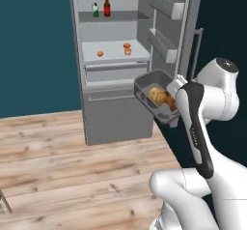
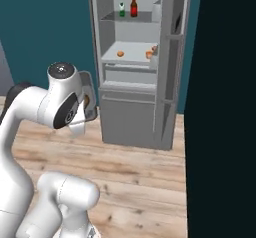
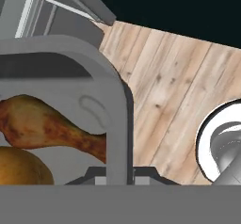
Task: Place the tupperware on the second highest shelf of the fridge. Make space for the tupperware among the existing items by rearranging them on the shelves if needed. Close the fridge door when finished.
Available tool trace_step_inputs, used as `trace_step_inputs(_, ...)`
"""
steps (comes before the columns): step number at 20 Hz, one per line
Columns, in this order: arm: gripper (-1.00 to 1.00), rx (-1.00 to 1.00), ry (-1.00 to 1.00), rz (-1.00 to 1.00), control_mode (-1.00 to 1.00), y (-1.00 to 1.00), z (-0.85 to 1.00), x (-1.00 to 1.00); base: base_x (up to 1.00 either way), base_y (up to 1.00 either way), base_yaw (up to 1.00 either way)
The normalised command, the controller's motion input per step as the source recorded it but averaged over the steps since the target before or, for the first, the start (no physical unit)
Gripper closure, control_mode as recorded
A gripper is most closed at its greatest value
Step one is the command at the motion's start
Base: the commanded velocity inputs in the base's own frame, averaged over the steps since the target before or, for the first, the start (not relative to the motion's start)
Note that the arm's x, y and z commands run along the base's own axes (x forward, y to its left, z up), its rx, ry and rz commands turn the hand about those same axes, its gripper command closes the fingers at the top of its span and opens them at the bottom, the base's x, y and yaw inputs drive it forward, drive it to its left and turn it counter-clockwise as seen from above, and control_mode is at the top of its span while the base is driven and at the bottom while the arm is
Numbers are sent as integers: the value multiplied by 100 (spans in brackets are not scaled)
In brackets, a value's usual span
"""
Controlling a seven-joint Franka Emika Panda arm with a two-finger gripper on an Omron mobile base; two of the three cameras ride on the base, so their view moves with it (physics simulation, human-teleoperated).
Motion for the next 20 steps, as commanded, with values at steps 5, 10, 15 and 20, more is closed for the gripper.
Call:
trace_step_inputs(5, 100, 0, 0, 0, 100, 0, 0, 0, 90, 0, -25)
trace_step_inputs(10, 100, 0, 0, 0, 100, 0, 0, 0, 96, 1, -14)
trace_step_inputs(15, 100, 0, 0, 0, 100, 0, 0, 0, 98, 6, -11)
trace_step_inputs(20, 100, 0, 0, 0, 100, 0, 0, 0, 90, 26, -9)
